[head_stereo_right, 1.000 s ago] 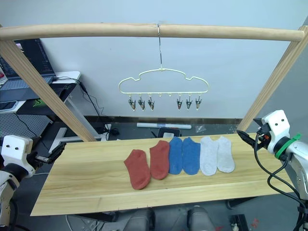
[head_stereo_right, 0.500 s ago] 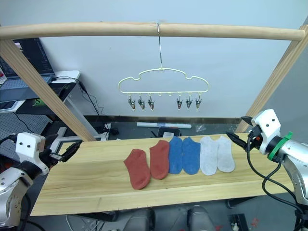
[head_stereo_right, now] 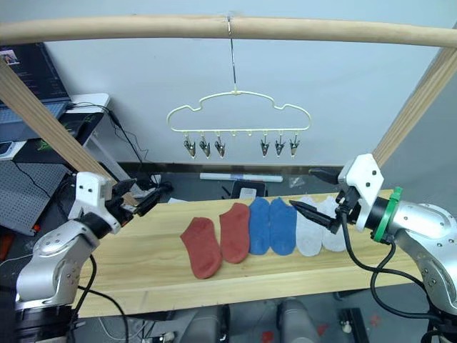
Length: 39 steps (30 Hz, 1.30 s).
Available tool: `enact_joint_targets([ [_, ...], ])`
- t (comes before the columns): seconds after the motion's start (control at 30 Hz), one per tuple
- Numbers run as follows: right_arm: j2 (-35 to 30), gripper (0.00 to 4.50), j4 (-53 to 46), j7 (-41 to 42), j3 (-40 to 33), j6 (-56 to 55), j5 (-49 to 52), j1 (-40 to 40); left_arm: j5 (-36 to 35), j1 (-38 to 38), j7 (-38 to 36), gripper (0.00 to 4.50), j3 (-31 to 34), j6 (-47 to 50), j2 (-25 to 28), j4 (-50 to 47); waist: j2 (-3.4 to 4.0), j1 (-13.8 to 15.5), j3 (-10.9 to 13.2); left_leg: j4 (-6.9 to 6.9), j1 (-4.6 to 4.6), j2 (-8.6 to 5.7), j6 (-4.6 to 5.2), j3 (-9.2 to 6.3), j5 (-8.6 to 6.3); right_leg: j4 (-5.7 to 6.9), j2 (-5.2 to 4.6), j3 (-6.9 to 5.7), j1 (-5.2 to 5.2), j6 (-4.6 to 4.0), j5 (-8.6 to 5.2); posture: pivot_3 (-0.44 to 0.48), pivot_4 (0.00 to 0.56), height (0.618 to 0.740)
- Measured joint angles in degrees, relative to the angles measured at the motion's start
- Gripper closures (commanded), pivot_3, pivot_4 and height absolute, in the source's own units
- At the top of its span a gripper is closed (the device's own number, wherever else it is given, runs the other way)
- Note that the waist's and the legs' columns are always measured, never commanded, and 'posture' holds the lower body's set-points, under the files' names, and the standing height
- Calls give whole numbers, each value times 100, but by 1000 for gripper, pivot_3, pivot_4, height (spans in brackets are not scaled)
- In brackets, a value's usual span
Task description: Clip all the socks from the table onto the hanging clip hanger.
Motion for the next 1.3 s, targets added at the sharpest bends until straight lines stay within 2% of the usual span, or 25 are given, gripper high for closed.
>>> enact_joint_targets([
  [0.27,75,349,-10,-271,209,144,62,-256,106,-746,142,123,-403,-116,-415,300,-7,-7,59,1,-4,-7,0,2,0,-3,1,1,-2,4,2,-189,259,740],
  [0.37,102,349,-10,-322,261,154,94,-295,238,-910,150,709,-538,-311,-515,531,-8,-14,81,1,-4,-8,0,2,0,-3,6,1,-3,8,4,-192,260,740],
  [0.5,127,349,-11,-376,325,159,109,-334,384,-1139,171,1841,-604,-529,-688,838,-13,-20,108,1,-8,-8,0,2,0,-3,9,0,-8,31,18,-200,261,740],
  [0.9,148,349,-37,-475,364,177,219,-499,734,-1662,536,1841,-764,-969,-1110,1451,-26,-73,128,1,-23,-9,0,-3,0,-6,9,-4,-17,36,20,-205,261,740],
  [1.3,157,349,-20,-482,406,178,221,-771,624,-1991,553,1841,-731,-1132,-1269,1585,-27,-132,129,2,-46,-12,0,-3,-1,-7,19,-4,-38,39,22,-210,252,740],
])
